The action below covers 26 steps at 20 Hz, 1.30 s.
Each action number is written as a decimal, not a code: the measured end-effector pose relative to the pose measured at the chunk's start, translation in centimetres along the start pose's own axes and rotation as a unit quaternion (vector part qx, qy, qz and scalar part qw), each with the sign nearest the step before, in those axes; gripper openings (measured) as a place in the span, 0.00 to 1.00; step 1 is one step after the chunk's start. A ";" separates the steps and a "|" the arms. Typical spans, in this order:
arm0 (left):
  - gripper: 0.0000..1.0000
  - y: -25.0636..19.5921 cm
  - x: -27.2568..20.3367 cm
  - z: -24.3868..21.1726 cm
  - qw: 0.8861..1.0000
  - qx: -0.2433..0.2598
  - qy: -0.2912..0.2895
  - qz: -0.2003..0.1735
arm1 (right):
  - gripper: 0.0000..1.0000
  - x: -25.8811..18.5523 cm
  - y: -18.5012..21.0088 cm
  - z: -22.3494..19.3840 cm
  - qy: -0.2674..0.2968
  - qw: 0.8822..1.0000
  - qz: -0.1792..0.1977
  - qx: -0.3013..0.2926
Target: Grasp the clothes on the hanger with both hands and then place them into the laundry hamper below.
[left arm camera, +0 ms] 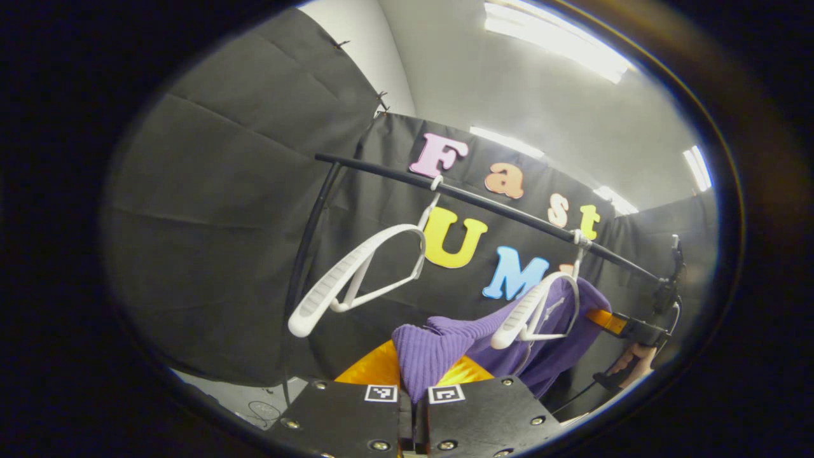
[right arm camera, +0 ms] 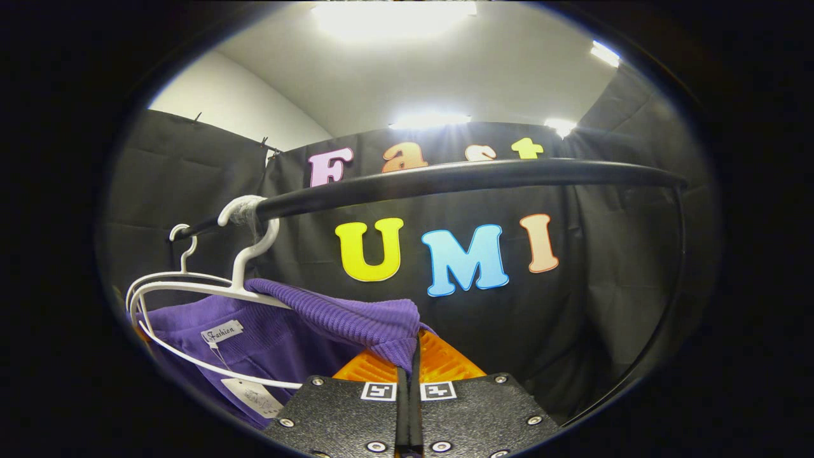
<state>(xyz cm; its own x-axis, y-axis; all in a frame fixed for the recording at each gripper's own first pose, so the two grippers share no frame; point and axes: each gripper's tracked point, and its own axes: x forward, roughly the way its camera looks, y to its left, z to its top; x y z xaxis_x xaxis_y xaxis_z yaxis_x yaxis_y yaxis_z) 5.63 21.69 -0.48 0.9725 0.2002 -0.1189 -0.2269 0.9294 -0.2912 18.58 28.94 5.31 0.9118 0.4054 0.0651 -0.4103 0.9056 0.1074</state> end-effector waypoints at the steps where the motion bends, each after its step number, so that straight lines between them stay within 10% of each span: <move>1: 0.03 -0.6 0.3 -0.3 1.000 -0.001 0.000 -0.001 | 0.00 0.5 -0.8 0.2 -0.003 1.000 -0.005 -0.004; 26: 0.03 -16.4 5.6 -9.3 0.998 0.051 0.039 0.015 | 0.00 3.3 -16.5 -9.0 0.068 0.997 -0.025 -0.023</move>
<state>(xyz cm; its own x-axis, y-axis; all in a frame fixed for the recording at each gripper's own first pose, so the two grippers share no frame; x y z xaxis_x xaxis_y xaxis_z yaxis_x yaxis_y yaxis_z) 14.32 4.73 -5.22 0.9575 0.2065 -0.2011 -0.2448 0.9511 -0.1886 28.48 16.45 -5.13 0.9263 0.3692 -0.0747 -0.3653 0.9289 0.0618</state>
